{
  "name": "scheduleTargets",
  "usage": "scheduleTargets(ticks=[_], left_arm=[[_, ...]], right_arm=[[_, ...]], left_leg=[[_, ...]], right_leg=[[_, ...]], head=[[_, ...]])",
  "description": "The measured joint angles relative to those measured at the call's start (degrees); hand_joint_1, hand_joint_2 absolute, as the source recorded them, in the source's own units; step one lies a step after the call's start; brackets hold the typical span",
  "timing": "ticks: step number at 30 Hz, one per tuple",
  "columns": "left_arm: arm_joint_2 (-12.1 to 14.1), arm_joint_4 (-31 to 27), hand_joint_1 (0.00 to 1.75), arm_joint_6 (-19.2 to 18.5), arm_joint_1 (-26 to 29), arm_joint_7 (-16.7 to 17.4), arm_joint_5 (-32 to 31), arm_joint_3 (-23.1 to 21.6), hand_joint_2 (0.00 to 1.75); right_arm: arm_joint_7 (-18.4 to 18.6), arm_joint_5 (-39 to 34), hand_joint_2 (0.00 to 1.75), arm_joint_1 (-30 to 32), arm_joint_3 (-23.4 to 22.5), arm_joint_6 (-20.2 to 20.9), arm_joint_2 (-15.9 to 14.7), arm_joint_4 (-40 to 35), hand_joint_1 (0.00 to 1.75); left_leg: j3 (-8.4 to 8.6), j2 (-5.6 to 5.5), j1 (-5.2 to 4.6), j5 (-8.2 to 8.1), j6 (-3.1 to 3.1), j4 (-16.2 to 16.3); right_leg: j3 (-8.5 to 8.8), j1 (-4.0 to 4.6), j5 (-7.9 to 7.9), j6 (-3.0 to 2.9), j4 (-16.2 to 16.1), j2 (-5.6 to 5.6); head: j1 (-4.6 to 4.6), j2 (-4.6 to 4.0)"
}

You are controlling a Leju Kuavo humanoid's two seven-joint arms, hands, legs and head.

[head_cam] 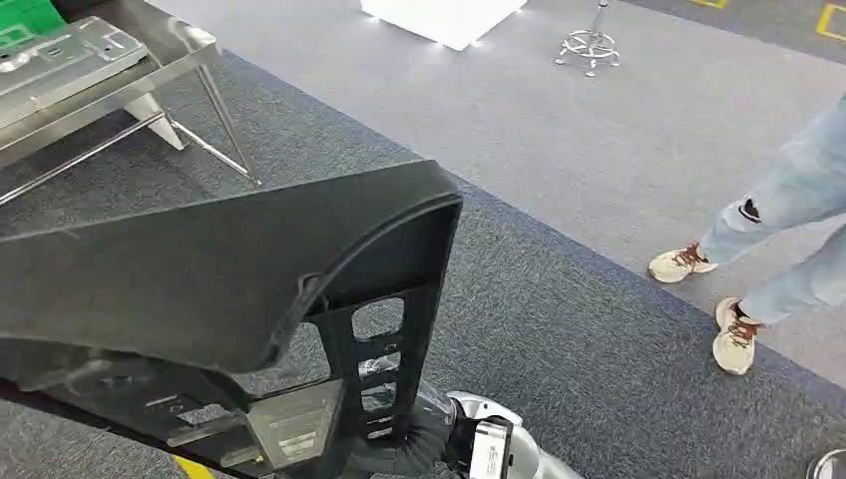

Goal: Take the parts from the cabinet and place them on the table.

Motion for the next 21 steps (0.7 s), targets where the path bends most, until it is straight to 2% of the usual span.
scheduleTargets(ticks=[1, 2, 3, 4, 6, 7, 8, 9, 10, 12, 13, 14, 15, 16, 17, 18, 19, 21], left_arm=[[0.0, 0.0, 0.00, -0.1, 0.0, 0.2, 0.0, 0.1, 0.00], [0.0, 0.0, 0.00, -0.2, 0.1, 0.3, 0.0, 0.1, 0.00], [0.0, 0.0, 0.00, -0.2, -0.1, 0.3, 0.0, 0.1, 0.00], [0.0, 0.0, 0.00, -0.2, -0.2, 0.3, 0.0, 0.2, 0.00], [0.0, 0.0, 0.00, -0.2, 0.2, 0.3, 0.1, 0.2, 0.00], [0.0, 0.0, 0.00, -0.2, 0.3, 0.3, 0.1, 0.2, 0.00], [0.0, 0.0, 0.00, -0.2, 0.4, 0.3, 0.0, 0.3, 0.00], [-0.2, 0.0, 0.00, -0.2, 0.4, 0.3, 0.0, 0.3, 0.00], [-0.2, 0.0, 0.00, -0.2, 0.2, 0.3, 0.0, 0.3, 0.00], [-0.2, 0.0, 0.00, -0.2, -0.1, 0.3, -0.2, 0.3, 0.00], [-0.2, 0.0, 0.00, -0.2, 0.0, 0.3, -0.2, 0.3, 0.00], [-0.2, 0.0, 0.00, -0.2, 0.2, 0.3, -0.2, 0.3, 0.00], [-0.2, 0.0, 0.00, -0.3, 0.4, 0.2, -0.3, 0.3, 0.00], [-0.2, 0.0, 0.00, -0.3, 0.5, 0.1, -0.3, 0.3, 0.00], [-0.2, 0.0, 0.00, -0.4, 0.5, -0.1, -0.3, 0.3, 0.00], [-0.2, 0.0, 0.00, -0.5, 0.4, -0.2, -0.3, 0.3, 0.00], [-0.2, 0.0, 0.00, -0.7, 0.3, -0.4, -0.4, 0.3, 0.00], [-0.2, 0.0, 0.00, -1.0, 0.3, -0.6, -0.5, 0.3, 0.00]], right_arm=[[0.0, 0.0, 1.75, 0.0, 0.0, 0.0, 0.0, 0.0, 1.64], [0.0, 0.0, 1.75, 0.0, 0.0, 0.0, 0.0, 0.0, 1.64], [0.0, 0.0, 1.75, 0.0, 0.0, 0.0, 0.0, 0.0, 1.64], [0.0, 0.0, 1.75, 0.1, 0.0, 0.0, 0.0, 0.0, 1.64], [0.0, 0.0, 1.75, 0.0, 0.0, 0.0, 0.0, -0.1, 1.64], [0.0, 0.0, 1.75, -0.1, 0.0, 0.0, 0.0, -0.1, 1.64], [0.0, 0.0, 1.75, -0.2, 0.0, 0.0, 0.1, -0.1, 1.64], [0.0, 0.0, 1.75, -0.2, 0.0, 0.0, 0.1, -0.1, 1.64], [-0.1, 0.0, 1.75, -0.2, 0.0, 0.1, 0.2, -0.2, 1.64], [0.0, 0.0, 1.75, 0.0, 0.0, 0.2, 0.1, -0.1, 1.64], [0.0, 0.0, 1.75, 0.1, 0.0, 0.3, 0.1, -0.1, 1.64], [0.0, 0.0, 1.75, 0.2, 0.0, 0.3, 0.1, -0.1, 1.64], [0.0, 0.0, 1.75, 0.2, 0.0, 0.3, 0.1, 0.0, 1.64], [-0.1, 0.0, 1.75, 0.2, 0.0, 0.2, 0.1, 0.0, 1.64], [-0.1, 0.0, 1.75, 0.2, 0.0, 0.2, 0.1, 0.0, 1.64], [-0.1, 0.1, 1.75, 0.2, 0.0, 0.2, 0.1, -0.1, 1.64], [-0.1, 0.1, 1.75, 0.2, 0.0, 0.1, 0.1, -0.1, 1.64], [-0.1, 0.1, 1.75, 0.2, 0.0, 0.1, 0.1, -0.1, 1.64]], left_leg=[[0.13, -0.86, 0.10, -0.27, -0.24, 0.4], [-0.10, -1.53, 0.21, -0.67, -0.54, 1.0], [-0.63, -2.09, 0.04, -0.98, -0.93, 1.7], [-1.08, -2.77, 0.19, -0.95, -1.25, 1.8], [-1.38, -3.98, 0.79, -0.89, -2.16, 1.4], [-1.47, -4.64, 0.77, -0.89, -2.56, 1.3], [-1.19, -3.21, 0.75, -1.06, -2.64, 1.7], [-1.87, 0.32, 0.37, -1.90, -2.98, 3.2], [-4.08, 2.64, 0.50, -4.03, -3.27, 7.3], [-8.86, 3.83, 0.87, -7.30, -3.69, 15.8], [-10.26, 3.99, 1.02, -7.45, -3.83, 18.0], [-10.21, 4.07, 1.14, -6.29, -3.97, 17.5], [-8.91, 4.25, 1.25, -4.16, -4.05, 14.5], [-6.58, 4.74, 1.30, -1.56, -4.02, 9.8], [-3.65, 6.07, 1.30, 0.97, -3.87, 4.3], [-2.27, 9.25, 0.65, 0.42, -3.30, 1.3], [-2.15, 8.76, 0.49, 0.60, -2.65, 1.0], [-2.47, 7.66, 0.27, 0.25, -2.00, 1.4]], right_leg=[[2.21, -0.18, 3.08, 0.00, -5.0, 0.65], [4.23, -0.41, 5.51, 0.00, -10.0, 2.92], [4.42, -0.63, 4.26, 0.09, -11.1, 5.94], [4.33, -0.63, 4.42, -0.14, -11.1, 5.20], [4.45, 0.02, 4.26, -0.91, -11.2, 4.10], [4.83, -0.23, 4.42, -1.29, -11.8, 3.40], [5.41, -0.55, 4.62, -1.60, -12.3, 2.26], [5.82, -0.50, 4.53, -1.86, -12.7, 1.75], [6.13, -0.31, 4.39, -2.20, -12.8, 0.59], [6.32, -0.13, 3.99, -2.35, -12.8, -1.33], [6.41, -0.12, 3.82, -2.32, -12.8, -2.14], [6.60, -0.14, 3.63, -2.26, -12.8, -2.89], [6.83, -0.17, 3.42, -2.11, -12.8, -3.53], [7.17, -0.20, 3.20, -1.96, -12.8, -4.15], [7.60, -0.20, 2.91, -1.72, -12.8, -4.77], [7.92, 0.06, 2.66, -1.33, -12.8, -5.29], [7.92, 0.34, 2.45, -0.97, -12.8, -5.73], [8.32, 0.25, 2.26, -0.31, -13.1, -6.60]], head=[[0.02, 0.00], [0.02, 0.00], [0.02, 0.00], [-0.07, 0.00], [0.00, 0.00], [0.04, 0.00], [0.02, 0.00], [-0.13, 0.00], [-0.39, 0.00], [-0.39, 0.00], [-0.39, 0.00], [-0.39, 0.00], [-0.42, 0.00], [-0.39, 0.00], [-0.42, 0.00], [-0.37, 0.00], [-0.29, 0.00], [-0.31, 0.00]])
